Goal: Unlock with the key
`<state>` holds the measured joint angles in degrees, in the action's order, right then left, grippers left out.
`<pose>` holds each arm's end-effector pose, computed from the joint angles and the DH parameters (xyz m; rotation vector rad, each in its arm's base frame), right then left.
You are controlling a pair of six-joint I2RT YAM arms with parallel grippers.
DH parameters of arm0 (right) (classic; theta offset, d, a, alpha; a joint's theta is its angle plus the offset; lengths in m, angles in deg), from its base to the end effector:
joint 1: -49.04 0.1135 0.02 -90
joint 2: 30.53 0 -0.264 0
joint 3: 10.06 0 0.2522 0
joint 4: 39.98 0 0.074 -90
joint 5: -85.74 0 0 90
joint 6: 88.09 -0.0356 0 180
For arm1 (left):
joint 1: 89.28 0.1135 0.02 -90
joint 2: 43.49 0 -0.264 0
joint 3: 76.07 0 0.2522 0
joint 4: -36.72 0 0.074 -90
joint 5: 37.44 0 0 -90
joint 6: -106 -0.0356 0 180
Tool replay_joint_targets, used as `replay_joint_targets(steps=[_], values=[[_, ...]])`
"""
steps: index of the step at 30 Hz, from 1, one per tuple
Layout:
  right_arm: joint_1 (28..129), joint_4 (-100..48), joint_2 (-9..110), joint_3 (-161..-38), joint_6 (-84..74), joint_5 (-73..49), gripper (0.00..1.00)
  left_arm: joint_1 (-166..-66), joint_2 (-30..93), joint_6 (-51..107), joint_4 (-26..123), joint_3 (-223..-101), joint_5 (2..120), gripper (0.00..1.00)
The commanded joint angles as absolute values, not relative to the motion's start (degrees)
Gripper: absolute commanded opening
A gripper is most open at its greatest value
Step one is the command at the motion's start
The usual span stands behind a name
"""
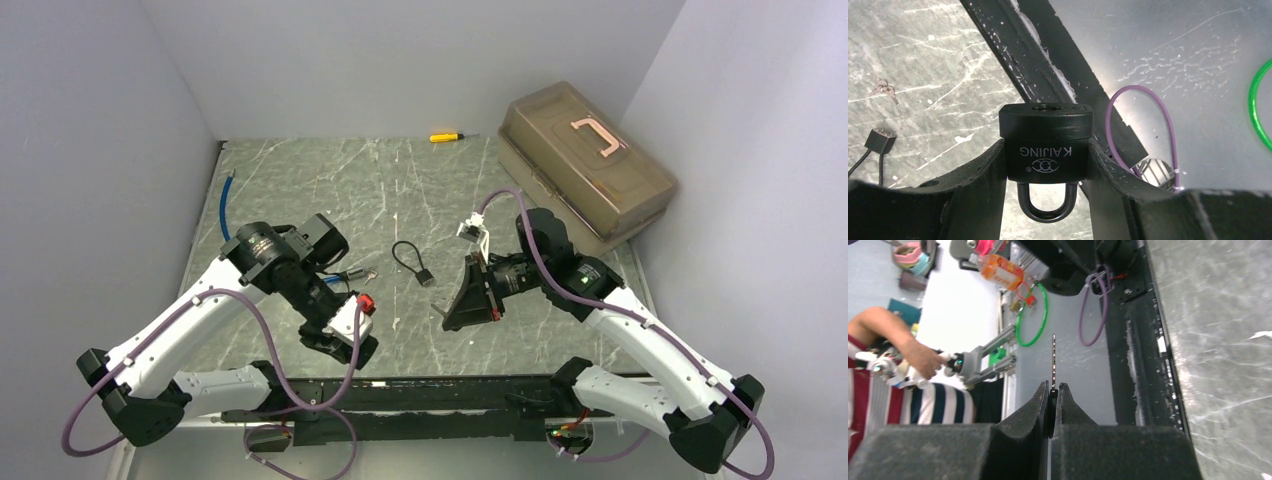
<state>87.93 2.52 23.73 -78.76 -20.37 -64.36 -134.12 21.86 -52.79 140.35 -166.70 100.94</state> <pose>0.1293 0.1439 0.3475 -1.0319 1.9864 1.6989 0.0930 -0.1300 0.3655 2.2163 1.3087 -1.0754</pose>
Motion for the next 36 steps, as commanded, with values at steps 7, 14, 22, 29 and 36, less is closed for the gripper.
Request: replay_joint_targets(steps=[7,14,22,29,36], values=[[87.6,-25.6,23.7,-67.7,-43.0,-77.8,0.00,-134.4,22.3,-61.0,139.5,-167.9,96.1,0.00],[87.8,-19.4,30.7,-71.4,-39.2,-77.3,0.00,-134.4,22.7,-56.3,125.8,-167.1,89.3,0.00],[89.3,-13.0,37.3,-75.0,-35.7,-73.9,0.00,-134.3,28.1,-51.5,128.2,-173.5,85.4,0.00],[91.0,-6.7,40.5,-78.5,-32.2,-69.1,0.00,-134.4,26.0,-45.7,121.5,-171.3,84.7,0.00],[92.2,-6.9,43.4,-80.0,-32.5,-67.9,0.00,-134.6,25.5,-44.0,120.6,-172.2,84.3,0.00]])
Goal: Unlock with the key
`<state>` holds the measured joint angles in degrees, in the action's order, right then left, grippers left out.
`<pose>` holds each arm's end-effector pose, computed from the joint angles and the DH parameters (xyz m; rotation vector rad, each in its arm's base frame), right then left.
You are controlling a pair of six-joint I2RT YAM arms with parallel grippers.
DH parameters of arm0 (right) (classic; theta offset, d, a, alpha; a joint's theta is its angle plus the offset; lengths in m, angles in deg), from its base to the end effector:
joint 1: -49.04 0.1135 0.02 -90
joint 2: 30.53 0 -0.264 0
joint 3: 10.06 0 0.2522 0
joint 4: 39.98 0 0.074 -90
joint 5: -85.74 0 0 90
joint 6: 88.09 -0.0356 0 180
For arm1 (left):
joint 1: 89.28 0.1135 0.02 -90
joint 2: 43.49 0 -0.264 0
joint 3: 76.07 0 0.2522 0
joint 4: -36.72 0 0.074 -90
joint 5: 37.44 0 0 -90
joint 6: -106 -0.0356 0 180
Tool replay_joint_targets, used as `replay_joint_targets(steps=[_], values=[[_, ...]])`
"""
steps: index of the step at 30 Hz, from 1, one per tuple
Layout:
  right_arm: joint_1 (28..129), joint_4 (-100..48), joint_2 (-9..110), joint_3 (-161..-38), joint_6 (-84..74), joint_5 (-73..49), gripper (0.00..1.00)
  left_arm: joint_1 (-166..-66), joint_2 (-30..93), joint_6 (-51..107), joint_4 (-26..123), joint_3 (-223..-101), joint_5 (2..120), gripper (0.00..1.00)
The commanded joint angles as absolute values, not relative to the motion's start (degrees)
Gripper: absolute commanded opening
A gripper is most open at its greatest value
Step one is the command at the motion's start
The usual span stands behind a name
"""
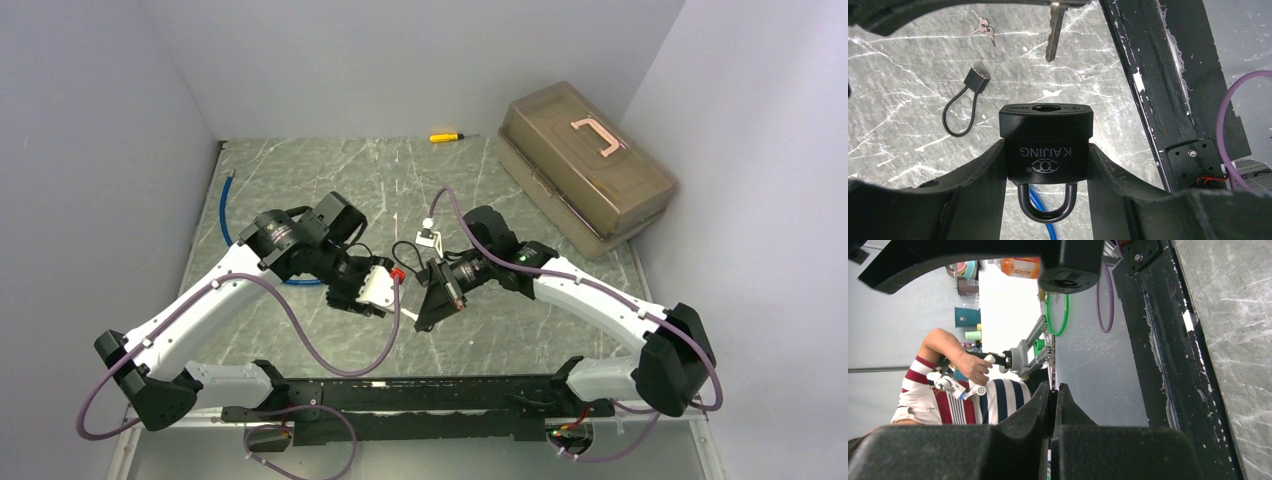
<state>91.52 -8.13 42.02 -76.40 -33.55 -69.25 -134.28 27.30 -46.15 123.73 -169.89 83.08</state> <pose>0.1712 0.2005 0.2832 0.8743 -2.3081 -1.8895 0.1365 -0.1621 0.3674 2.1517 1.3877 -0.6013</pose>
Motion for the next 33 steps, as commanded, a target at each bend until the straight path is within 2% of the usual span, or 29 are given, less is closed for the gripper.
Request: replay_joint_targets(steps=[1,33], values=[[92.2,-7.6,43.7,-80.1,-32.9,-68.1,0.00,-134.7,25.4,-44.0,120.5,-172.2,84.3,0.00],[93.3,-14.4,48.5,-82.0,-37.8,-69.7,0.00,-137.3,25.1,-43.6,119.3,-171.7,82.6,0.00]])
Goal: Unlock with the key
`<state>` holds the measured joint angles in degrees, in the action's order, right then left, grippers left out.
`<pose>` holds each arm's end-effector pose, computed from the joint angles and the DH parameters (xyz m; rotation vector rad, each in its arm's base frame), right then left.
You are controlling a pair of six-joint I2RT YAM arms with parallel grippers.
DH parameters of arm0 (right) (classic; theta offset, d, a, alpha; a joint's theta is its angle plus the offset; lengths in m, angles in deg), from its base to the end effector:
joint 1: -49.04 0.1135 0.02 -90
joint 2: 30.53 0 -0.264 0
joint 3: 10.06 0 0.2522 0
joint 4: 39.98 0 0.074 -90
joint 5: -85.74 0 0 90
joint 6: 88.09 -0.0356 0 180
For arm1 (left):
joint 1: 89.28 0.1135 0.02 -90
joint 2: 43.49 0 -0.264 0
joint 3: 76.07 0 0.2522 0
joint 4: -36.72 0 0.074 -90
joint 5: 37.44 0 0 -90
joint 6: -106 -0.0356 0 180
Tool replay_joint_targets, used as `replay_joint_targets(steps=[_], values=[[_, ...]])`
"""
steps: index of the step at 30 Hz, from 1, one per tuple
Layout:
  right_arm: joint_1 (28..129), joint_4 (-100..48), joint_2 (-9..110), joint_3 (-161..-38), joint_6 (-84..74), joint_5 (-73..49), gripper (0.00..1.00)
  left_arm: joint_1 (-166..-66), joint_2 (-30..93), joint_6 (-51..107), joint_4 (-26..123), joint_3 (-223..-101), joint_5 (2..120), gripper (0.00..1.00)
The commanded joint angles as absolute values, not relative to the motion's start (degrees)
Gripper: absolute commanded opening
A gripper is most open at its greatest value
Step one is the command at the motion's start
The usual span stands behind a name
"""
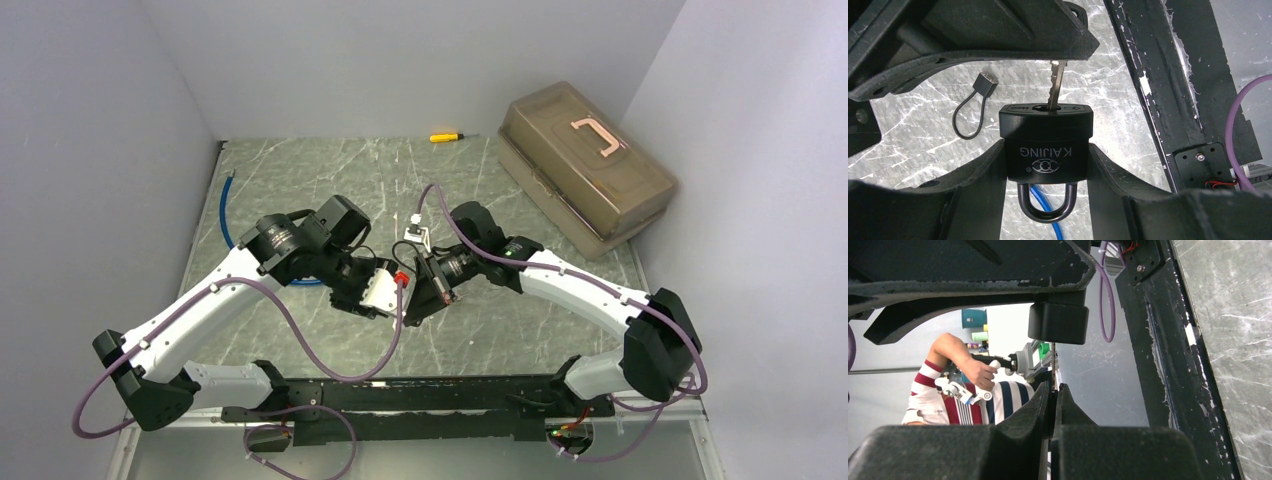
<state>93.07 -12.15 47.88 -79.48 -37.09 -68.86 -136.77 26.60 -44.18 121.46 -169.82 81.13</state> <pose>0.1844 0.2230 0.2792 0.8372 -2.2908 -1.8722 0.1307 -0.1678 0.3708 2.1429 1.3604 -0.5688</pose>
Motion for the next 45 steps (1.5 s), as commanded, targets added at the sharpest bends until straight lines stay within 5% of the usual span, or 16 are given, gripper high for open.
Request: replay_joint_targets(steps=[1,45], values=[[93.3,-14.3,48.7,-82.1,-37.7,-69.7,0.00,-137.3,25.1,-43.6,119.3,-171.7,82.5,0.00],[92.6,-25.6,51.1,-79.0,-45.3,-67.8,0.00,-144.0,23.9,-35.4,112.4,-172.9,71.5,0.00]])
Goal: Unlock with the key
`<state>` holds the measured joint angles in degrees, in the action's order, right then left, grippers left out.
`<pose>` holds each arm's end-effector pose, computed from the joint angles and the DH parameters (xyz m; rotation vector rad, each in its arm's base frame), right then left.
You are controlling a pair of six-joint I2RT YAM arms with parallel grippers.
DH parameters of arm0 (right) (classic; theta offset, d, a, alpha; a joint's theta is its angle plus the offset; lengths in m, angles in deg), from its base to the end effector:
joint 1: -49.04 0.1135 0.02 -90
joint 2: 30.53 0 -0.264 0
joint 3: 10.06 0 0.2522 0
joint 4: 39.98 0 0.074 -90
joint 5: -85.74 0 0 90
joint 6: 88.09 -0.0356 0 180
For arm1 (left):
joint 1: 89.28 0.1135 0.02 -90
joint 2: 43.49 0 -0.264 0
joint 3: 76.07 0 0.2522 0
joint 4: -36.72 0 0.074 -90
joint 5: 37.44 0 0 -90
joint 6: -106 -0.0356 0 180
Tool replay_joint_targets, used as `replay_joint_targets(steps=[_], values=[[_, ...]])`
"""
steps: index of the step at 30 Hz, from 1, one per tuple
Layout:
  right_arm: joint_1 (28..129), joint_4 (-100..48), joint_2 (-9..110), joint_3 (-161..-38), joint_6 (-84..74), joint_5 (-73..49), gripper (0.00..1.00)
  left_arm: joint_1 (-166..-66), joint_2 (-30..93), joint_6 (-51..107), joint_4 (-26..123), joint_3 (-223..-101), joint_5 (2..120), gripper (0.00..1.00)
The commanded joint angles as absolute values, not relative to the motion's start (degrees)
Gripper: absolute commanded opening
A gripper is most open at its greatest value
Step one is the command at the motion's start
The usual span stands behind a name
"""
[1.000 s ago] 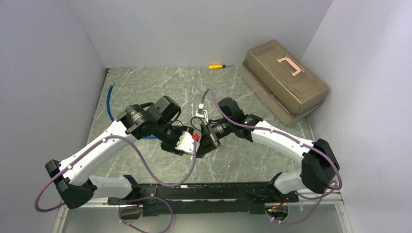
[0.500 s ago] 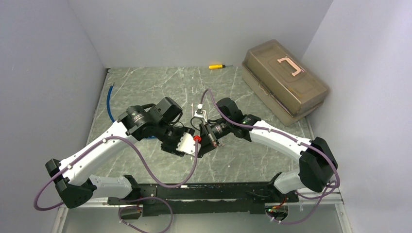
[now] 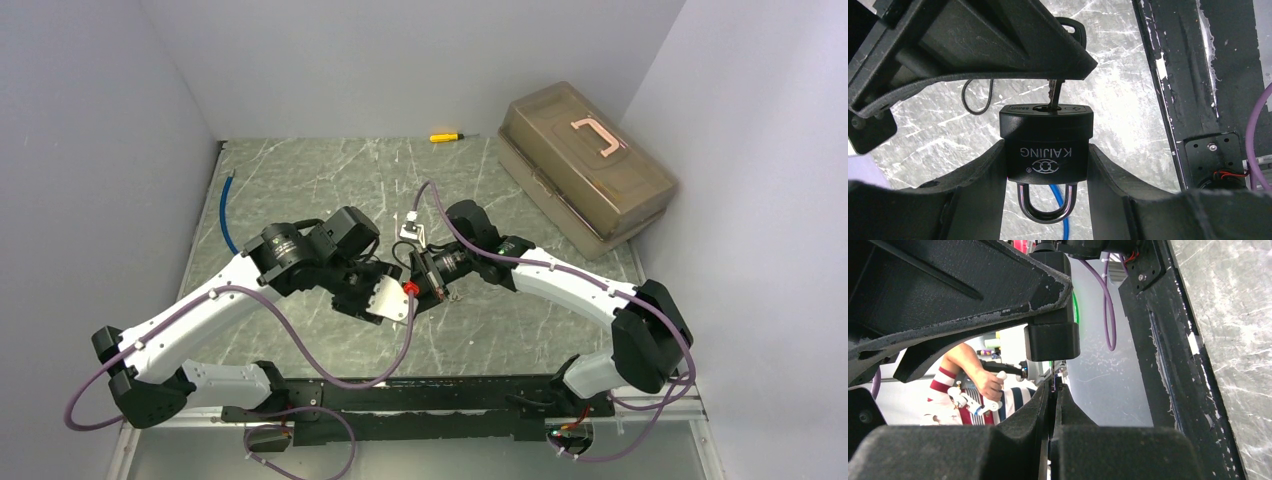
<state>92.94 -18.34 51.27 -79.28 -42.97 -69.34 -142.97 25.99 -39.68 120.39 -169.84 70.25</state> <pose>0.1953 0.2327 0.2698 0.7465 -2.2745 -1.8738 0.1170 -0.1775 0.3716 2.1662 1.4001 -0.3887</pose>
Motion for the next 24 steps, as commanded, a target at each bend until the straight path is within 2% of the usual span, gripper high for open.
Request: replay_joint_targets(steps=[1,20,24], values=[[92.5,-25.8,51.0,-78.9,-45.3,-67.5,0.00,-144.0,23.7,-34.3,112.0,-172.8,71.5,0.00],[92.5,-30.4,50.7,-76.6,-47.9,-66.0,0.00,-144.8,22.9,-25.3,108.9,-172.2,75.5,0.00],[92.5,-33.1,51.0,-75.2,-49.9,-66.7,0.00,-144.9,21.4,-28.0,107.8,-170.0,77.8,0.00]])
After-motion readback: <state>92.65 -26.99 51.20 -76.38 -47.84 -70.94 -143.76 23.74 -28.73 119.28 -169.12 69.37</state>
